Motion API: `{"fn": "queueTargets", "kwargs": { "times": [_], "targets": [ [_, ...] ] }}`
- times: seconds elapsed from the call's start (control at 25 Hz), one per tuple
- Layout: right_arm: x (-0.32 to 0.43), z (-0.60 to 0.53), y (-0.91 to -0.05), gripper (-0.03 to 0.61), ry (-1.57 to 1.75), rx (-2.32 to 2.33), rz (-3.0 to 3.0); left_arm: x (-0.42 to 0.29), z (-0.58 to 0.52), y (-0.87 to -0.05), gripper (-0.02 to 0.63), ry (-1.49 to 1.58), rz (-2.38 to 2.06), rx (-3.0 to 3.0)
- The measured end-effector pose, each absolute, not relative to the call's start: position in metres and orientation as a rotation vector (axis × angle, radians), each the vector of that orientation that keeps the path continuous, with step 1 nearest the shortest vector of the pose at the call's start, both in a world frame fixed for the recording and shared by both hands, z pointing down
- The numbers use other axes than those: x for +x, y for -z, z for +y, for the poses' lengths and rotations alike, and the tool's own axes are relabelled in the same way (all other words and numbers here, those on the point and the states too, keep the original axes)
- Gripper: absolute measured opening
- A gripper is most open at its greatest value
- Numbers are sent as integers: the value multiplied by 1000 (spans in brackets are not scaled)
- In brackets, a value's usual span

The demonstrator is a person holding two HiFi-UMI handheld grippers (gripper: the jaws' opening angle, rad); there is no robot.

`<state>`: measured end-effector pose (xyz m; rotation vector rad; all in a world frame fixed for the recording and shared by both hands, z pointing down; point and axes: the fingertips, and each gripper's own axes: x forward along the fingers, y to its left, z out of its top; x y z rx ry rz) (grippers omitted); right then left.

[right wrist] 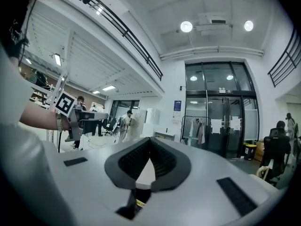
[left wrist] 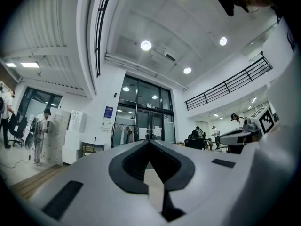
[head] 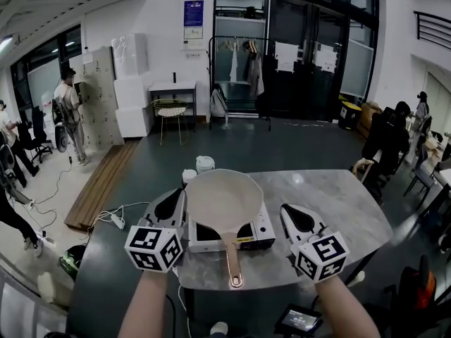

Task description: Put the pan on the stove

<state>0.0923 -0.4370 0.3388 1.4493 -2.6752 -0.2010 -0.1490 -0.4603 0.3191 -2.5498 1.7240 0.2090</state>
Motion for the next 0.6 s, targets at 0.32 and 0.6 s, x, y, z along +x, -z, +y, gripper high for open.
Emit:
{"fn": "queueTargets", "kwargs": {
  "times": [0.32,0.6],
  "targets": [
    [100,-443,-336,25,221,1458,-2664,-146,-466,-327,11,-207,1752,-2562],
    [103,-445,-334,25,215,1465,-2681,-142,-467,-328,11,-205,1757,-2567]
  ]
}}
